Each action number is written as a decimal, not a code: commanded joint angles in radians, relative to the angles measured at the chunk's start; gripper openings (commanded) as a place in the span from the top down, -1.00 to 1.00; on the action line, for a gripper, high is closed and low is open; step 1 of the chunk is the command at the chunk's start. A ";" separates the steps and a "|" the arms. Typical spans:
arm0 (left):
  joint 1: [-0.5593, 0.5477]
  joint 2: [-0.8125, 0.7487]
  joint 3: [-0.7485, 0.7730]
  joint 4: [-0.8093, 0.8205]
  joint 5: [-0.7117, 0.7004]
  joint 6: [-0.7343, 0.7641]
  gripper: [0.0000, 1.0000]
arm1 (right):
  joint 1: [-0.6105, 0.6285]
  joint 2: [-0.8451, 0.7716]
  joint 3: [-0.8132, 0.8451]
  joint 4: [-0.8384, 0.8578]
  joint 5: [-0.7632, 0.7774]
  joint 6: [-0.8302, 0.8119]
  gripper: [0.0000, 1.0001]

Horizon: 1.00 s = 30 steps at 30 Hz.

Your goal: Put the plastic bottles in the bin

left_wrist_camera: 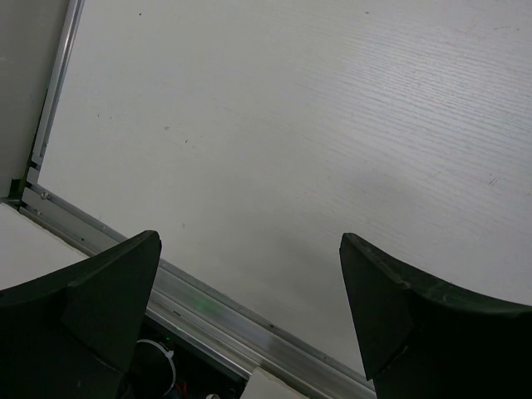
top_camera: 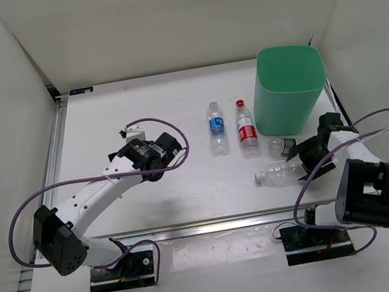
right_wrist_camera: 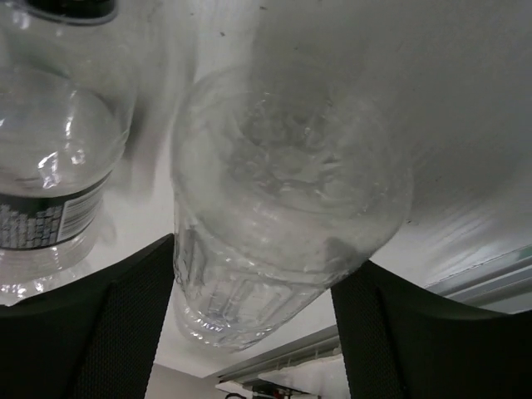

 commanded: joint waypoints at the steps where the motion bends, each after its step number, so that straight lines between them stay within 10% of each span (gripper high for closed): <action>1: 0.007 0.012 -0.001 -0.075 -0.009 -0.001 -1.00 | -0.016 0.021 -0.005 -0.003 0.008 -0.024 -0.45; 7: 0.007 0.021 0.008 -0.075 -0.009 -0.010 -1.00 | -0.016 -0.115 0.005 -0.165 0.008 -0.060 0.03; 16: 0.016 0.041 0.008 -0.075 0.009 -0.021 -1.00 | -0.016 -0.504 0.390 -0.441 -0.178 -0.021 0.18; 23: 0.016 0.070 0.027 -0.075 -0.009 -0.021 -1.00 | -0.016 -0.245 1.017 -0.401 0.012 -0.144 0.26; 30: 0.016 0.079 0.025 -0.075 -0.009 -0.012 -1.00 | -0.016 0.034 1.240 -0.152 0.209 -0.271 0.18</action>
